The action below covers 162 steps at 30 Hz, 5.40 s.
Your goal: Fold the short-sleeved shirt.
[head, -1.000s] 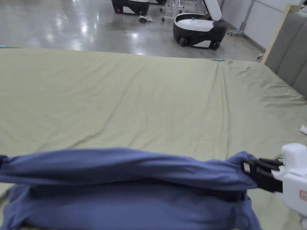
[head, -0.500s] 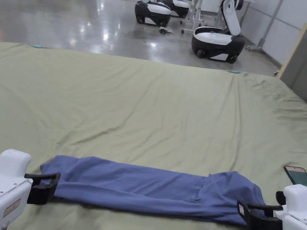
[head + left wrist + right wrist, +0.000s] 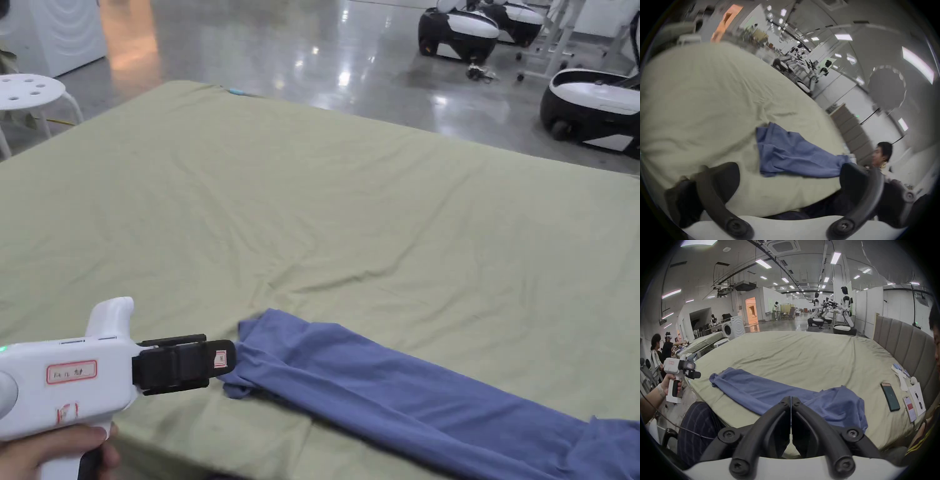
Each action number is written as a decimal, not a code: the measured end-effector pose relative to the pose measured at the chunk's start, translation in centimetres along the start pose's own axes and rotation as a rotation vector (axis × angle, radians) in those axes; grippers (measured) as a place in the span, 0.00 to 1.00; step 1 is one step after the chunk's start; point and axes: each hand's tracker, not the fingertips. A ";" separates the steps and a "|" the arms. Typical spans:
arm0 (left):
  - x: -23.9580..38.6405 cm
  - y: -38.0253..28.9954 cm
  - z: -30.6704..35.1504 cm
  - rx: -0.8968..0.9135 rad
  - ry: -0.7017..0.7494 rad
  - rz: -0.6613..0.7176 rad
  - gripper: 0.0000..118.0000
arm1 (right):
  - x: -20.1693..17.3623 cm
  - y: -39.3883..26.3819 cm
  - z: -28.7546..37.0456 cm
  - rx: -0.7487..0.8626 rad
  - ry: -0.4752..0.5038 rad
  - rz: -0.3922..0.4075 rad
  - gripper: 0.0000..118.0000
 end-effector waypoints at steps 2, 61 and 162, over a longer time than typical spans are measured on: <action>-1.3 0.8 -0.4 -0.020 0.014 -0.009 0.99 | -1.0 0.2 -0.4 -0.014 -0.001 -0.005 0.02; 16.9 -2.7 -14.0 0.011 0.270 -0.336 0.38 | 1.5 0.1 2.0 0.120 -0.009 -0.184 0.02; 21.7 -15.7 -32.8 -0.341 -0.111 0.018 0.15 | 1.6 -2.3 -1.5 -0.012 0.038 -0.241 0.02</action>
